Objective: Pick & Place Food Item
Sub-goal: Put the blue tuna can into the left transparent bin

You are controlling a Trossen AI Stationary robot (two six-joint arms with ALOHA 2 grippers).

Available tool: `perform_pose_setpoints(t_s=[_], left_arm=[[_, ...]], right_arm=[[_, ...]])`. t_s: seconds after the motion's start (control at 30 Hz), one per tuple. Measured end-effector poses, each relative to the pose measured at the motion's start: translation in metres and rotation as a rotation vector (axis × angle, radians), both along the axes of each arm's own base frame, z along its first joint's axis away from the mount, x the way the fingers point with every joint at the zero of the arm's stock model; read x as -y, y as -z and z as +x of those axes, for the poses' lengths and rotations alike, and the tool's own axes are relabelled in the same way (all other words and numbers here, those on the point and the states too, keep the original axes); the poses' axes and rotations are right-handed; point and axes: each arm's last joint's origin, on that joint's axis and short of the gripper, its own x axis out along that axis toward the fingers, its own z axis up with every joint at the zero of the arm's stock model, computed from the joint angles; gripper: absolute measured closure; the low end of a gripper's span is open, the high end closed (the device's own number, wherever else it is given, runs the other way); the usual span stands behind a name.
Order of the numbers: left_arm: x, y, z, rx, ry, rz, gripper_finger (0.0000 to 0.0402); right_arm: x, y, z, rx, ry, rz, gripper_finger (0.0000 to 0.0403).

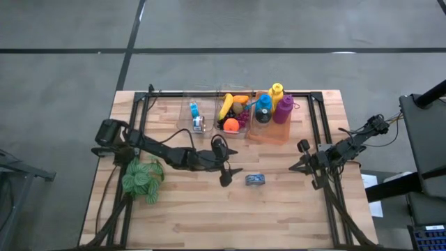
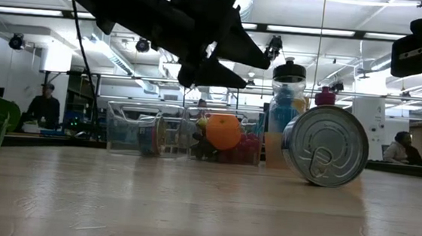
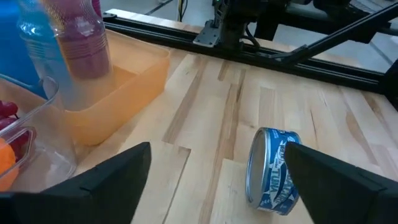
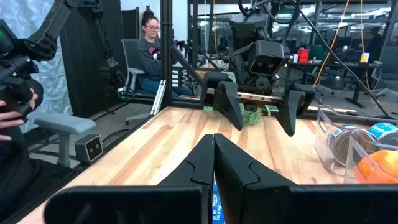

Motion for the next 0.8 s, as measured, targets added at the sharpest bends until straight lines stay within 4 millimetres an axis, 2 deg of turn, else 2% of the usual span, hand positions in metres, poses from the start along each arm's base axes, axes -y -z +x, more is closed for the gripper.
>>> perform_pose_setpoints(t_s=[0.13,0.4,0.67,0.8], left_arm=[[0.000,0.002,0.000,-0.011,0.010,0.027,0.0005],[0.009,0.017,0.010,0.002,0.030,0.028,0.0027],[0.028,0.016,0.028,0.006,0.090,0.089,0.0028],[0.032,0.013,0.032,0.002,0.089,0.062,0.0028]], right_arm=[[0.000,0.000,0.000,0.000,0.000,0.000,0.0395],[0.000,0.000,0.000,0.000,0.000,0.000,0.0395],[0.000,0.000,0.000,0.000,0.000,-0.001,0.0395],[0.000,0.000,0.000,0.001,0.000,0.000,0.0395]])
